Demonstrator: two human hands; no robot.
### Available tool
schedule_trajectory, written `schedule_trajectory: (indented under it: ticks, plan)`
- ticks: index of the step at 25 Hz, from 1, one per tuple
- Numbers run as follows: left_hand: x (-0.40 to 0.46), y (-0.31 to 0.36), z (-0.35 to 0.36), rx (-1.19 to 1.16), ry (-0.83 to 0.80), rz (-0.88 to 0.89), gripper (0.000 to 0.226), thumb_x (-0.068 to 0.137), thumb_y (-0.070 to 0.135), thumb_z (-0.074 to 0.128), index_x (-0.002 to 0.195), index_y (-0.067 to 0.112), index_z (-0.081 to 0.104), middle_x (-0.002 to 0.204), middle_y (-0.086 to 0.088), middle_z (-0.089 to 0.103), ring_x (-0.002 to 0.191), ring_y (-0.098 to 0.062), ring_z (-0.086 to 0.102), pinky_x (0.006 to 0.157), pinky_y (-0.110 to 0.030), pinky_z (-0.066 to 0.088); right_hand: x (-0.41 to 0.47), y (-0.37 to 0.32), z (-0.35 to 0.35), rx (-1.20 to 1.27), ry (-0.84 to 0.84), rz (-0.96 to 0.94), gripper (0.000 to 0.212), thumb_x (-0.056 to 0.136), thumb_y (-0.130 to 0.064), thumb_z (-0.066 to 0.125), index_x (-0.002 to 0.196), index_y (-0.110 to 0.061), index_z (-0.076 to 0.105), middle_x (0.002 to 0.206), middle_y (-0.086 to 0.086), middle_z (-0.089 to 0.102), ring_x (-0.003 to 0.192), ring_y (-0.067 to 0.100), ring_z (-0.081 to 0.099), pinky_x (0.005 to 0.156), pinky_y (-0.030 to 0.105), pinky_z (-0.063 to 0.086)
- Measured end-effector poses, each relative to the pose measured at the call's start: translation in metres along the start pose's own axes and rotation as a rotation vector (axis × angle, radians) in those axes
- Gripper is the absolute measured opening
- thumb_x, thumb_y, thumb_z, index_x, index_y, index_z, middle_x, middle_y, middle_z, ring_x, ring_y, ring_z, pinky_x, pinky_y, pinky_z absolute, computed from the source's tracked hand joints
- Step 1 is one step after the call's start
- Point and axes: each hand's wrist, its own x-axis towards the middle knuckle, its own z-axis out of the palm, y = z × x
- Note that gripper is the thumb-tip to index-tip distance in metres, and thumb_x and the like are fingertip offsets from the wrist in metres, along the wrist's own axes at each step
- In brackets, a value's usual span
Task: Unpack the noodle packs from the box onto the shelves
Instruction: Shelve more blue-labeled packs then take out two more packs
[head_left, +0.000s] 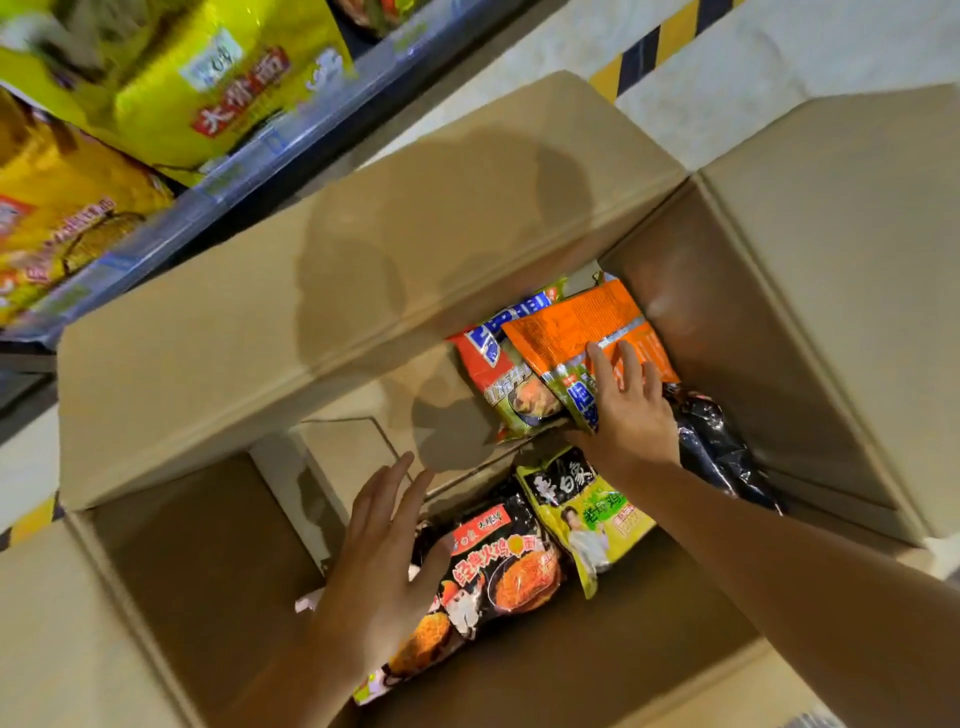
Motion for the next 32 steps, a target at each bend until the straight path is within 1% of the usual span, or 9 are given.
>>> schedule_trajectory:
  ticks: [6,11,14,16,19,22,25,28,32]
  plan:
    - [0.013,0.017,-0.009,-0.105,-0.146,-0.016,0.077,0.086,0.078,0.021,0.154,0.04,0.017,0.158,0.023,0.013,0.146,0.004,-0.001,0.12,-0.027,0.012,-0.003,0.021,-0.039,0.29,0.164,-0.031,0.046,0.103,-0.023,0.049,0.148,-0.027,0.041,0.154,-0.001,0.045,0.139,0.026,0.044,0.101,0.041,0.043]
    - [0.07,0.05,-0.003,-0.211,-0.18,-0.128,0.056,0.099,0.047,0.047,0.15,0.035,0.027,0.15,0.015,0.029,0.144,-0.009,0.02,0.114,-0.025,0.022,-0.02,0.049,-0.064,0.559,0.185,-0.1,0.034,0.105,-0.026,0.045,0.138,-0.028,0.052,0.131,-0.008,0.064,0.117,0.008,0.057,0.088,0.016,0.04]
    - [0.119,0.08,0.008,-0.546,-0.02,-0.307,0.024,0.097,0.027,0.06,0.117,0.032,0.046,0.113,0.017,0.051,0.116,-0.015,0.05,0.083,-0.015,0.039,-0.02,0.06,-0.059,0.677,0.178,-0.103,0.034,0.106,-0.033,0.042,0.138,-0.029,0.052,0.125,-0.012,0.064,0.111,0.0,0.059,0.09,0.014,0.046]
    - [0.149,0.086,0.02,-0.801,0.067,-0.411,0.025,0.093,0.014,0.066,0.114,0.017,0.053,0.101,0.012,0.062,0.102,-0.017,0.061,0.07,-0.018,0.04,-0.02,0.064,-0.049,0.755,0.207,-0.07,0.033,0.105,-0.032,0.043,0.136,-0.028,0.052,0.122,-0.012,0.065,0.11,0.0,0.061,0.093,0.019,0.049]
    - [0.179,0.08,0.047,-0.993,0.101,-0.549,0.044,0.082,0.023,0.078,0.122,0.016,0.059,0.112,0.001,0.071,0.104,-0.019,0.066,0.073,-0.025,0.043,-0.02,0.068,-0.038,0.812,0.199,-0.052,0.035,0.105,-0.031,0.043,0.139,-0.027,0.051,0.12,-0.01,0.065,0.108,-0.002,0.061,0.085,0.005,0.045]
    - [0.187,0.085,0.058,-1.109,0.141,-0.765,0.053,0.074,0.031,0.085,0.118,0.013,0.063,0.11,-0.005,0.072,0.098,-0.024,0.068,0.078,-0.03,0.049,-0.023,0.069,-0.033,0.854,0.185,-0.063,0.039,0.104,-0.032,0.044,0.142,-0.027,0.05,0.124,-0.01,0.065,0.112,-0.002,0.06,0.086,0.003,0.043]
    - [0.18,0.099,0.055,-1.165,0.193,-0.72,0.035,0.078,0.024,0.083,0.107,0.014,0.065,0.102,0.003,0.071,0.091,-0.016,0.063,0.086,-0.03,0.044,-0.026,0.065,-0.034,0.885,0.209,-0.051,0.04,0.104,-0.028,0.045,0.143,-0.024,0.05,0.124,-0.009,0.065,0.113,-0.003,0.06,0.087,0.003,0.043]
    - [0.16,0.114,0.043,-1.183,0.273,-0.603,0.029,0.074,0.018,0.086,0.095,0.016,0.067,0.099,0.002,0.076,0.098,-0.02,0.07,0.095,-0.038,0.051,-0.033,0.053,-0.044,0.869,0.199,-0.026,0.04,0.104,-0.027,0.045,0.143,-0.023,0.051,0.116,-0.007,0.066,0.103,-0.012,0.059,0.073,-0.002,0.04]
    - [0.12,0.117,0.011,-1.168,0.303,-0.675,0.047,0.072,0.019,0.087,0.102,0.021,0.052,0.106,-0.002,0.07,0.099,-0.02,0.065,0.092,-0.039,0.049,-0.054,0.036,-0.065,0.81,0.197,-0.11,0.036,0.105,-0.025,0.045,0.14,-0.02,0.052,0.113,-0.016,0.064,0.104,-0.007,0.061,0.074,0.005,0.046]
